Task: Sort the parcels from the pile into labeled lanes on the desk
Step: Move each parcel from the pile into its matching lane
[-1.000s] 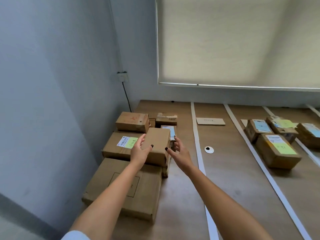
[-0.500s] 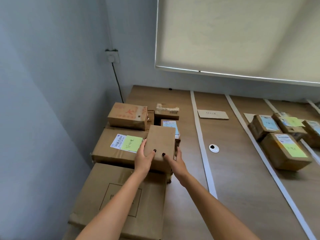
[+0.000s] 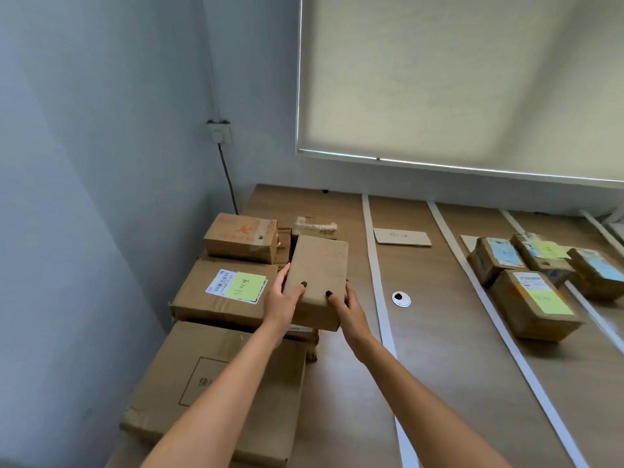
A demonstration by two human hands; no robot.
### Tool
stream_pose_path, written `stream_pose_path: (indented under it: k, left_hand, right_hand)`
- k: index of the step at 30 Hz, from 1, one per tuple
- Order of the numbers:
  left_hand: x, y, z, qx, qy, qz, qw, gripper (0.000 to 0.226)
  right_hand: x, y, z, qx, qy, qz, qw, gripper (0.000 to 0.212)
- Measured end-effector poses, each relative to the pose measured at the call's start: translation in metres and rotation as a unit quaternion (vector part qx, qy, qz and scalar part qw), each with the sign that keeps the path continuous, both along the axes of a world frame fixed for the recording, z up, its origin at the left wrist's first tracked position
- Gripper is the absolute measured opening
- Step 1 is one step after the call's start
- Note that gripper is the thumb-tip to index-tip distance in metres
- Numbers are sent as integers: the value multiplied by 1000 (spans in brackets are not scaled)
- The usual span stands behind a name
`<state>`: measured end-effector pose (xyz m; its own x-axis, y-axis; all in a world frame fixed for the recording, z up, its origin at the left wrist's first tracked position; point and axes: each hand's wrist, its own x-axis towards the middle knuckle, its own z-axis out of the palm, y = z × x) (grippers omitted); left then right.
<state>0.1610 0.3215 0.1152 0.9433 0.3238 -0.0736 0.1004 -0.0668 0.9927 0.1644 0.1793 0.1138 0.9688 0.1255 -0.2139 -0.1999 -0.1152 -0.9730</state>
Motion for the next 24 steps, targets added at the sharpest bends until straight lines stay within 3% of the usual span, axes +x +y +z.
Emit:
stream_pose_path:
  k: [4, 9, 16, 21, 24]
  left_hand:
    - [-9, -37, 33, -31, -22, -6, 999, 44]
    - [-26, -98, 62, -48, -41, -6, 998, 37]
    - [-57, -176, 68, -43, -11, -25, 999, 38]
    - [-84, -225, 69, -22, 2, -32, 999, 54]
    - [-93, -243, 70, -23, -1, -28, 999, 53]
  right_hand:
    - [-11, -43, 30, 40, -10, -20, 999, 67]
    - [-25, -105, 48, 64, -30, -33, 997, 51]
    - [-57, -183, 68, 58, -84, -40, 994, 75]
    - [-71, -228, 58, 52, -94, -54, 993, 52]
    - [-80, -247, 55, 57, -89, -60, 993, 49]
